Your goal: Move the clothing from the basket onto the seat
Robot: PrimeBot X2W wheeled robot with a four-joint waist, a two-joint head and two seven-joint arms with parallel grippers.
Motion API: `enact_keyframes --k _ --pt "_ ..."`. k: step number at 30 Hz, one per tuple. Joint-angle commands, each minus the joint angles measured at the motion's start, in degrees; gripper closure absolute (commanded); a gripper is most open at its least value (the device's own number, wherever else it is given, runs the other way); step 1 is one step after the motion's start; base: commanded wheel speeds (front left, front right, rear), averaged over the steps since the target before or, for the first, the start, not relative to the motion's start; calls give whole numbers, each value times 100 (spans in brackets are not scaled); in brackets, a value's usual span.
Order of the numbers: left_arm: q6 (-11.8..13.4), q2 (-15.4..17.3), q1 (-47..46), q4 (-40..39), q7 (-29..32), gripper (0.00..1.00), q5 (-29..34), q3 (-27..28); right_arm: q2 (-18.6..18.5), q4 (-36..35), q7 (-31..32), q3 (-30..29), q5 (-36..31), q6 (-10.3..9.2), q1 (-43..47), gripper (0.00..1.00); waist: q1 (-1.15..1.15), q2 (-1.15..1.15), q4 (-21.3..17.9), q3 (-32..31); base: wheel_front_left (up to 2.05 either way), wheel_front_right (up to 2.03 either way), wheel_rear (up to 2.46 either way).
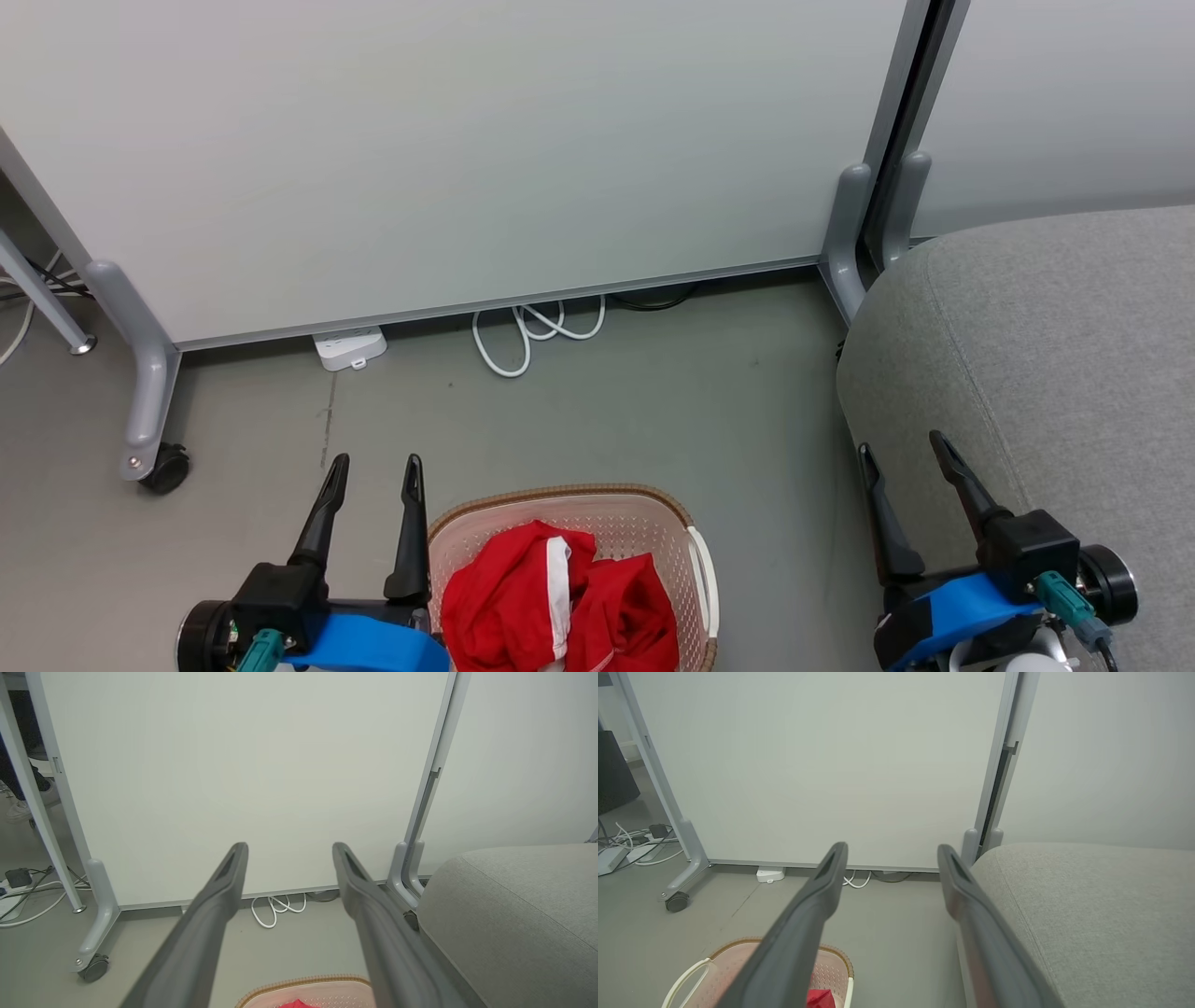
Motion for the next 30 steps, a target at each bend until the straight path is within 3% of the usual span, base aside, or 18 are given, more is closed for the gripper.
enact_keyframes --k 1,19,30 --pt "4 34 -44 -17 -41 0 52 6 -29 -23 -34 12 -53 -2 -58 0 0 0 -6 1 0 0 0" --pt "48 31 53 93 -37 0 46 89 -28 -40 -36 81 6 -2 -187 0 0 0 -195 155 0 0 0" --pt "-46 146 -635 728 -37 0 265 202 -25 -301 -100 503 46 -3 -997 0 0 0 -908 1295 0 0 0"
